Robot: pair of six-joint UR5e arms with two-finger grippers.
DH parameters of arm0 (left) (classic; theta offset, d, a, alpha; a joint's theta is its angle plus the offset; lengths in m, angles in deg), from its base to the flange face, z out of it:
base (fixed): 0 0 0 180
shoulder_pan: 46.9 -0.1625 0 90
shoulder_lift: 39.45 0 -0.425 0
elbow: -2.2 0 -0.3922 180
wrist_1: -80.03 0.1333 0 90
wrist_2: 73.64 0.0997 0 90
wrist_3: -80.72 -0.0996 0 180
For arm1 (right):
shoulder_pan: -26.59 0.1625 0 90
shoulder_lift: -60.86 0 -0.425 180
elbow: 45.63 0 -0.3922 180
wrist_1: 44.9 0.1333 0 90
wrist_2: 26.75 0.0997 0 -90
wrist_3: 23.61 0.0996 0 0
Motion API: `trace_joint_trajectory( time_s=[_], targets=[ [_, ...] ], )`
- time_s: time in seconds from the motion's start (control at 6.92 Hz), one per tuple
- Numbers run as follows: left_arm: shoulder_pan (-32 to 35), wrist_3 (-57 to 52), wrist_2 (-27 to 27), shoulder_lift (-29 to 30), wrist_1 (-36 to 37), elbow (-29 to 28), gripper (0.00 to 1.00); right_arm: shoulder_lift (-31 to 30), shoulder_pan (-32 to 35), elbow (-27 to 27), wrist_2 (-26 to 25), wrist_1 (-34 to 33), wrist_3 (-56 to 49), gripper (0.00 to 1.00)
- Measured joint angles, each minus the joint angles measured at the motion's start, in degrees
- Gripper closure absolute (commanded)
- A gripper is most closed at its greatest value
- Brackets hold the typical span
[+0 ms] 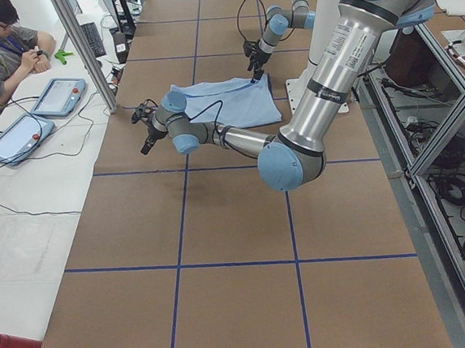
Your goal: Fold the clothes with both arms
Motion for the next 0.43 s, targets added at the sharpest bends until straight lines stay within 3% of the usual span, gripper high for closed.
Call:
trace_joint_trajectory(
  time_s=[0.29, 0.43],
  targets=[
    [-0.04, 0.00, 0.06, -0.04, 0.00, 0.01, 0.00, 0.81, -0.04, 1.18, 0.18, 0.16, -0.22, 0.48],
    [-0.05, 0.00, 0.04, -0.05, -0.01, -0.04, 0.00, 1.21, -0.18, 1.84, 0.22, 0.43, -0.21, 0.49]
  ],
)
